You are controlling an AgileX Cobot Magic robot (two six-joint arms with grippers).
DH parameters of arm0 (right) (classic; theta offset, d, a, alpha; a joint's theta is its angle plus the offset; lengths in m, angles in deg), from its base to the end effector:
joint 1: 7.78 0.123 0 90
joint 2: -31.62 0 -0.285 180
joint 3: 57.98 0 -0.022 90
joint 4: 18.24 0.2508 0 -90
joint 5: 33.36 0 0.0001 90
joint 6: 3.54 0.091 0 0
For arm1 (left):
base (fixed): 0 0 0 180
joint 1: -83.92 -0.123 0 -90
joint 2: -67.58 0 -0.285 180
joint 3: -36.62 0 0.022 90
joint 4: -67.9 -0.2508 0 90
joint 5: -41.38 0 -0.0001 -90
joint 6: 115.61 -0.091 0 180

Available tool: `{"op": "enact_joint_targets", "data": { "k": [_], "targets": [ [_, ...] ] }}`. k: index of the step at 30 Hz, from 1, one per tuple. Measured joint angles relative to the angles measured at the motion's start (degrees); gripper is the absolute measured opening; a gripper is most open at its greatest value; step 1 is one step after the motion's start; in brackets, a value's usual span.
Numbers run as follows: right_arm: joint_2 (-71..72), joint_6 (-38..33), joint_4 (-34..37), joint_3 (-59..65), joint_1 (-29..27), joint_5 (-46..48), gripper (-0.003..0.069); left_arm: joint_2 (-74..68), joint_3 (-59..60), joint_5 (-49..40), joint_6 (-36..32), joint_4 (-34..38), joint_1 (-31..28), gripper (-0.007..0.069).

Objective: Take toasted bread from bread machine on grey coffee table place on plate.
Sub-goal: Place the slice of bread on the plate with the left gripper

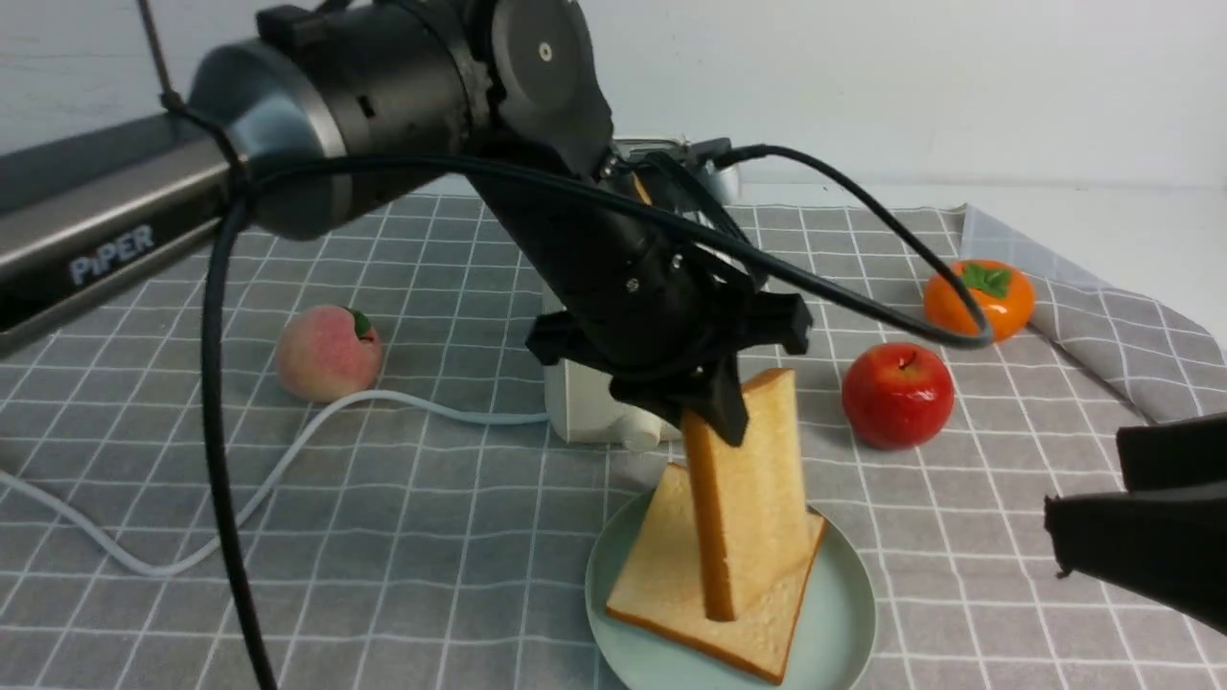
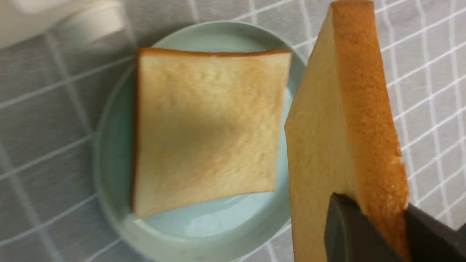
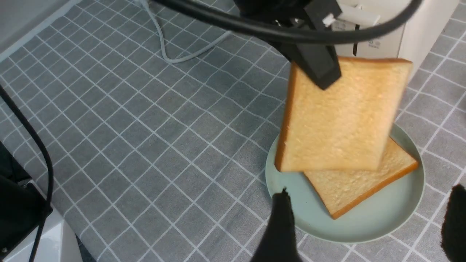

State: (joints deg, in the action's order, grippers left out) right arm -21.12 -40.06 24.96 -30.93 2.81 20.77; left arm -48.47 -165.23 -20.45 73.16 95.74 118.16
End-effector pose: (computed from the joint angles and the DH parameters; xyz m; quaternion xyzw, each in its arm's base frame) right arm 0.1208 0.0740 0.3724 -0.2670 0.8170 0.2681 0.4351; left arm 0.3215 -0.2642 0.3087 0.1439 0.9409 -0.2888 0.1028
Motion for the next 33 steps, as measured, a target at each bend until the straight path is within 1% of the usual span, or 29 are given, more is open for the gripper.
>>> {"op": "enact_joint_targets", "data": {
  "k": [1, 2, 4, 9, 11, 12, 14, 15, 16, 17, 18, 19, 20, 22, 23, 24, 25, 26, 27, 28, 29, 30, 31, 32, 33],
  "targets": [
    [0.0, 0.0, 0.0, 0.0, 0.0, 0.0, 0.0549, 0.0, 0.0, 0.2, 0.0, 0.0, 0.0, 0.0074],
    [0.0, 0.0, 0.0, 0.0, 0.0, 0.0, 0.0549, -0.8, 0.0, 1.3, -1.3, 2.5, 0.0, 0.0074],
    [0.0, 0.0, 0.0, 0.0, 0.0, 0.0, 0.0549, -2.4, 0.0, 2.7, -1.7, 3.5, 0.0, 0.0074],
    [0.0, 0.0, 0.0, 0.0, 0.0, 0.0, 0.0549, -5.2, 0.0, 2.9, -1.8, 1.6, 0.0, 0.0074],
    [0.0, 0.0, -0.2, 0.0, 0.0, 0.0, 0.0549, -5.9, 0.0, 2.8, -1.3, 0.9, 0.0, 0.0081],
    [0.0, 0.0, -0.4, 0.0, 0.0, 0.1, 0.0549, -6.1, 0.0, 2.8, -0.5, 0.1, 0.0, 0.0097],
    [0.0, 0.0, -0.9, 0.0, 0.0, 0.1, 0.0549, -6.1, 0.0, 2.8, 0.9, -1.6, 0.0, 0.0153],
    [0.0, 0.0, -0.8, 0.0, 0.0, 0.1, 0.0549, -6.1, 0.0, 2.8, 1.0, -1.7, 0.0, 0.0160],
    [0.0, 0.0, -1.1, 0.0, 0.0, 0.1, 0.0549, -6.0, 0.0, 2.8, 2.0, -3.2, 0.0, 0.0225],
    [0.0, 0.0, -1.2, 0.0, 0.0, 0.1, 0.0547, -6.0, 0.0, 2.8, 2.8, -3.9, 0.0, 0.0265],
    [0.0, 0.0, -1.2, 0.0, 0.0, 0.1, 0.0547, -6.0, 0.0, 2.7, 2.9, -4.3, 0.0, 0.0285],
    [0.0, 0.0, -1.5, 0.0, 0.0, 0.1, 0.0538, -6.0, -0.2, 2.1, 4.3, -5.8, 0.0, 0.0370],
    [0.0, 0.0, -1.7, 0.0, 0.0, 0.1, 0.0526, -6.0, -0.6, 1.3, 4.9, -6.7, 0.0, 0.0423],
    [0.0, 0.0, -1.9, 0.0, 0.0, 0.0, 0.0487, -6.0, -2.2, -1.8, 5.8, -8.7, -0.1, 0.0517],
    [0.0, 0.0, -1.9, 0.0, 0.0, -0.2, 0.0461, -6.0, -3.2, -3.0, 6.2, -9.4, -0.1, 0.0540],
    [0.0, 0.3, -2.0, 0.0, 0.0, -0.6, 0.0410, -6.0, -4.8, -5.9, 7.8, -11.8, -0.1, 0.0584],
    [0.0, 0.4, -2.0, 0.0, 0.0, -0.7, 0.0400, -6.0, -5.1, -5.9, 8.0, -12.2, -0.1, 0.0584],
    [0.0, 1.5, -2.2, 0.0, 0.0, -1.7, 0.0310, -5.6, -7.0, -7.5, 9.9, -15.7, -0.1, 0.0610],
    [0.0, 3.1, -3.0, 0.0, 0.0, -3.0, 0.0244, -5.1, -8.3, -8.1, 11.2, -18.5, -0.1, 0.0615],
    [0.0, 3.4, -3.3, 0.0, 0.0, -3.3, 0.0231, -4.9, -8.5, -8.1, 11.5, -19.0, -0.1, 0.0615],
    [0.0, 6.3, -5.3, 0.0, 0.0, -5.3, 0.0130, -2.9, -9.2, -8.3, 13.2, -23.4, -0.1, 0.0608],
    [0.0, 9.0, -7.4, 0.0, 0.0, -7.0, 0.0064, -1.9, -9.3, -8.5, 14.0, -25.3, -0.2, 0.0598],
    [0.0, 11.4, -9.4, 0.0, 0.0, -8.3, 0.0027, -0.3, -9.5, -8.8, 14.7, -27.4, -0.3, 0.0580],
    [0.0, 13.4, -11.0, 0.0, 0.0, -9.3, 0.0007, 0.5, -9.5, -8.8, 14.8, -27.8, -0.3, 0.0571],
    [0.0, 19.4, -15.8, 0.0, 0.0, -11.8, -0.0016, 4.3, -9.5, -9.1, 15.4, -30.8, -0.3, 0.0514]
  ]
}}
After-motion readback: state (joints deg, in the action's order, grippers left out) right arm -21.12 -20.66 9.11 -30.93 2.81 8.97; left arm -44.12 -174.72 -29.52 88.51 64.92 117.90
